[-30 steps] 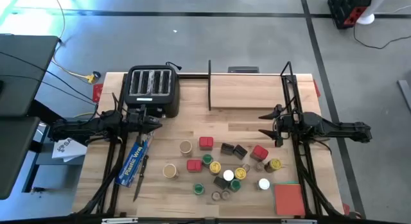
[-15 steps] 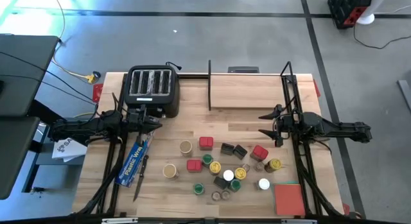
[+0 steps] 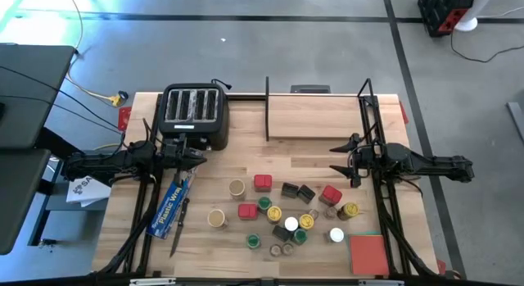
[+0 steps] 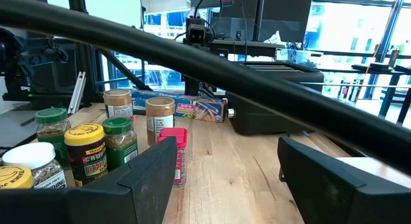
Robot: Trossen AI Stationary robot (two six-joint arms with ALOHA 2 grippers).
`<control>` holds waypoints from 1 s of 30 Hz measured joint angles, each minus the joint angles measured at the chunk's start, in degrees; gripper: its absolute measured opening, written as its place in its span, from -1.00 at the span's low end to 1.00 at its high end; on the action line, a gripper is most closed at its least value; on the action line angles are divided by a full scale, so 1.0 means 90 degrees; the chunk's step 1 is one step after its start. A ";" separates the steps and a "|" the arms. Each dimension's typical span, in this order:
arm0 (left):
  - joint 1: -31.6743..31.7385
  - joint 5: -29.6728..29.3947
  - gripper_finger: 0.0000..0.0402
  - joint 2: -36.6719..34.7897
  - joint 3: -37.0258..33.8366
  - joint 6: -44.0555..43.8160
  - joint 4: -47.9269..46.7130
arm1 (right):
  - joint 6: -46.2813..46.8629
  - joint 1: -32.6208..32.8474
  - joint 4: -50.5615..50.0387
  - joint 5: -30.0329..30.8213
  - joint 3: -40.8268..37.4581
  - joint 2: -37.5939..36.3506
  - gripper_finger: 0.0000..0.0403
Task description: Shelf spices
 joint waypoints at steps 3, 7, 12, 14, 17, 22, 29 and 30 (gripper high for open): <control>-0.0002 -0.0049 -1.00 0.0002 0.0000 -0.0047 0.0038 | -0.0001 -0.0001 0.0000 0.0001 0.0000 -0.0001 0.32; 0.0000 -0.0878 -1.00 0.0005 0.0002 -0.0613 0.0601 | -0.0001 -0.0001 -0.0001 0.0001 0.0000 -0.0001 0.32; 0.0000 -0.1442 -1.00 0.0005 0.0002 -0.1424 0.0819 | 0.0001 0.0001 -0.0001 0.0000 0.0000 -0.0001 0.32; -0.0002 -0.1937 -1.00 0.0022 0.0002 -0.1615 0.0925 | 0.0000 -0.0001 0.0001 0.0001 0.0000 -0.0001 0.32; 0.0000 -0.2067 -1.00 0.0079 0.0001 -0.2079 0.1422 | 0.0001 0.0001 0.0000 -0.0001 0.0000 -0.0001 0.32; -0.0129 -0.1448 -1.00 0.0753 0.0143 -0.2148 0.2512 | 0.0001 0.0001 -0.0001 -0.0001 0.0000 -0.0003 0.32; -0.0901 -0.2181 -1.00 0.3300 0.1670 -0.0924 0.2514 | 0.0001 0.0001 -0.0001 0.0001 0.0000 -0.0001 0.32; -0.1007 -0.2311 -1.00 0.3742 0.1986 -0.0789 0.2517 | -0.0001 -0.0001 0.0001 0.0001 0.0000 -0.0001 0.32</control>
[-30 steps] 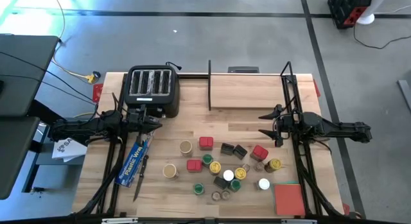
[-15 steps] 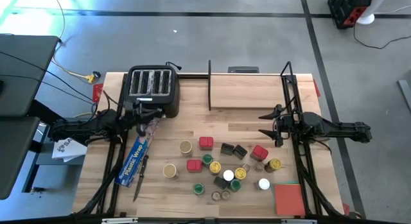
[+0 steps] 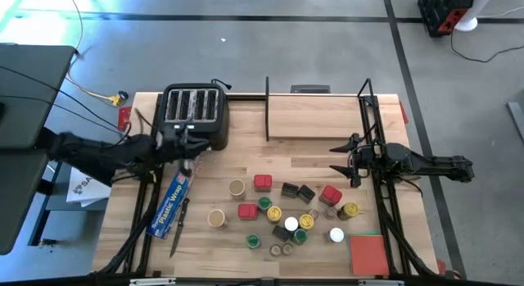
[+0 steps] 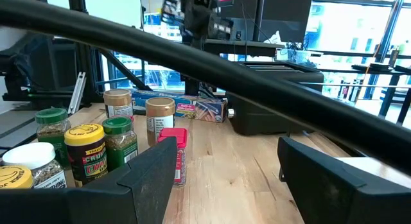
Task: Shelf spices
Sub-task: Put the top left red seasoning can on the shelf
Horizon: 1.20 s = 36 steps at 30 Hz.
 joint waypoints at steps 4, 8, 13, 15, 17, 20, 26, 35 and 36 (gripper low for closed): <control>-0.0293 -0.0381 -0.97 0.1596 0.1226 0.0301 -0.0405 | 0.0001 0.0001 0.0000 -0.0001 0.0000 0.0000 0.32; -0.0330 -0.0448 -0.85 0.2812 0.2434 -0.0100 -0.1296 | 0.0001 0.0001 0.0000 -0.0002 0.0000 0.0000 0.32; -0.0154 0.0136 -0.57 0.3995 0.3908 -0.0125 -0.3099 | 0.0001 0.0001 0.0000 -0.0001 0.0000 0.0000 0.32; -0.0053 0.0349 -0.44 0.4426 0.4421 0.0014 -0.3763 | 0.0000 0.0000 0.0000 0.0000 0.0000 0.0000 0.32; 0.0058 0.0669 -0.31 0.4882 0.4877 0.0083 -0.4413 | 0.0002 0.0002 0.0000 0.0000 0.0000 0.0000 0.32; 0.0179 0.1306 -0.13 0.5529 0.5343 0.0468 -0.5091 | 0.0001 0.0002 0.0000 -0.0002 0.0000 0.0000 0.32; 0.0282 0.2040 0.11 0.6604 0.5584 0.1155 -0.5379 | 0.0000 0.0000 0.0000 -0.0001 0.0000 0.0000 0.32; 0.0366 0.2417 0.31 0.7301 0.5591 0.1195 -0.5391 | 0.0002 0.0000 0.0000 -0.0002 0.0000 0.0000 0.32; 0.0366 0.2365 0.31 0.7340 0.5591 0.1193 -0.5394 | 0.0002 0.0002 0.0000 -0.0001 0.0000 0.0000 0.32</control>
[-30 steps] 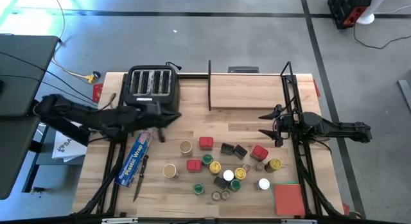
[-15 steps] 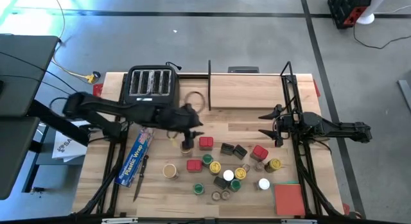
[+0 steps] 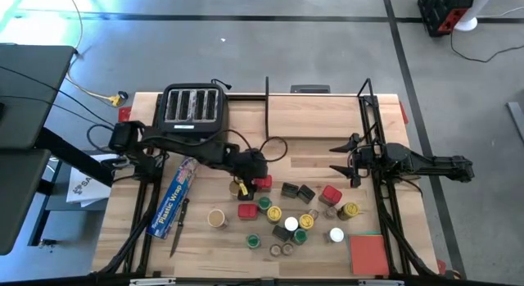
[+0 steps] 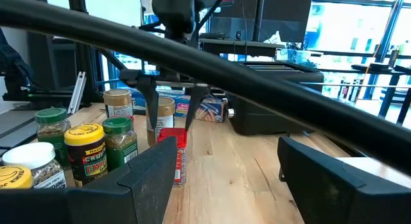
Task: Shelf spices
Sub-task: Put the top left red seasoning can on the shelf
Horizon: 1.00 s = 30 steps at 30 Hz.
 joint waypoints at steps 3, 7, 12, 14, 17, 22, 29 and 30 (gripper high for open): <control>-0.0002 -0.0129 0.32 0.0118 0.0000 0.0002 0.0013 | -0.0001 0.0000 0.0000 -0.0001 0.0000 0.0000 0.32; -0.0002 -0.0358 0.32 0.0310 0.0002 -0.0015 0.0029 | -0.0001 0.0000 0.0000 0.0000 0.0000 0.0000 0.32; -0.0002 -0.0518 0.32 0.0434 0.0000 -0.0002 0.0094 | 0.0001 0.0001 0.0000 0.0000 0.0000 0.0000 0.32; -0.0002 -0.0520 0.31 0.0466 0.0000 0.0003 0.0246 | 0.0001 0.0001 0.0001 -0.0001 0.0000 0.0000 0.32; 0.0000 -0.0519 0.24 0.0475 0.0000 0.0159 0.0309 | -0.0001 -0.0001 0.0001 0.0001 0.0000 0.0000 0.32; 0.0121 -0.0409 0.05 0.0513 0.0000 0.0272 0.0469 | -0.0002 0.0001 0.0001 0.0000 0.0000 0.0000 0.32; 0.0402 0.0156 0.05 0.0561 0.0370 0.0213 0.0578 | -0.0002 0.0001 0.0000 0.0001 0.0000 0.0000 0.32; 0.0421 0.0179 0.05 0.0557 0.0560 0.0241 0.0501 | 0.0000 -0.0001 0.0002 0.0001 0.0000 0.0000 0.32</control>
